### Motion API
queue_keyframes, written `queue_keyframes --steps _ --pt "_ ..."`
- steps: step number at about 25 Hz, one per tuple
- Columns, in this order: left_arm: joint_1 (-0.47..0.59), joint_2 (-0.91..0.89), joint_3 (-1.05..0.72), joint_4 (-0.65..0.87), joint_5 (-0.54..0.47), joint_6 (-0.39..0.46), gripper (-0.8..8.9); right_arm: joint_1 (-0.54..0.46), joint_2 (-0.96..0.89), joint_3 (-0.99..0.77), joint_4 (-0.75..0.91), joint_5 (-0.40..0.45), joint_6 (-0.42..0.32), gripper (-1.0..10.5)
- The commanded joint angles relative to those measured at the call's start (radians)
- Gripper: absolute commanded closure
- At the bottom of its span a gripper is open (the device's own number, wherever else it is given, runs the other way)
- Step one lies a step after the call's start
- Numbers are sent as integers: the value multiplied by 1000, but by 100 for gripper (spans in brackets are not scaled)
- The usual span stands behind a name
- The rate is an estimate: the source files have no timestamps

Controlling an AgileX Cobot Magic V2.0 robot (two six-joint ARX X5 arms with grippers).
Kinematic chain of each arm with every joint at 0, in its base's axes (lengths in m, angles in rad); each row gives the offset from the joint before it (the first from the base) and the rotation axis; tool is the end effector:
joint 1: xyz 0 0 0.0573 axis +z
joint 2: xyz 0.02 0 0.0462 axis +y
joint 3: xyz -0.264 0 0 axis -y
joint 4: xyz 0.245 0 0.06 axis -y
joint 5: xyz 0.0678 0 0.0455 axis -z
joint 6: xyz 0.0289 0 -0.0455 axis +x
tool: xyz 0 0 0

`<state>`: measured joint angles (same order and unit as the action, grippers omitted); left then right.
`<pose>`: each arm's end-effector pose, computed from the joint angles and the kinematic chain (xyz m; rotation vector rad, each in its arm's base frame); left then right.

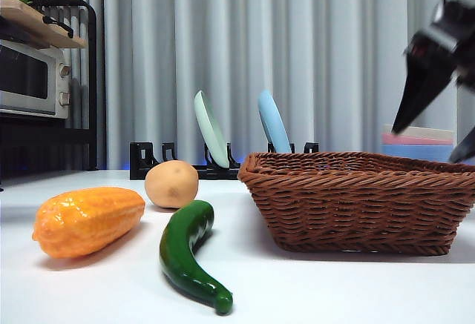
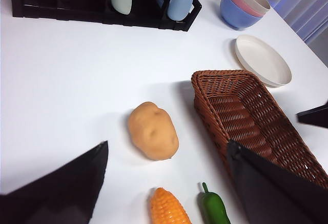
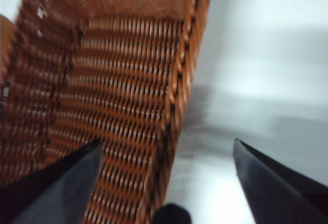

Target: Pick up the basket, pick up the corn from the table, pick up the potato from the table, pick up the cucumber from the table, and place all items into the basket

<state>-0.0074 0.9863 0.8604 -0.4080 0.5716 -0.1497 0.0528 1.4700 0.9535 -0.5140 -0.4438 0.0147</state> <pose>0.2041 -0.0171 0.3056 -0.2929 0.5623 -0.5260 0.2834 0.0274 0.2168 0.2152 1.0241 0.4441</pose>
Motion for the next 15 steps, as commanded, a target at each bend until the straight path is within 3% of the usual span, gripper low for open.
queue_keyframes --steps 1,3,6,10,15 --pt "0 2 5 1 4 12 428 23 77 11 31 -2 11 574" --pt "0 2 5 -7 4 12 428 35 122 20 38 -2 22 581" --pt "0 2 5 -40 4 13 428 41 152 23 37 -2 33 945" --pt "-8 4 5 -59 4 12 396 39 118 36 34 -2 64 956" --pt "-95 117 58 -74 -43 -7 335 39 26 67 27 -3 108 956"
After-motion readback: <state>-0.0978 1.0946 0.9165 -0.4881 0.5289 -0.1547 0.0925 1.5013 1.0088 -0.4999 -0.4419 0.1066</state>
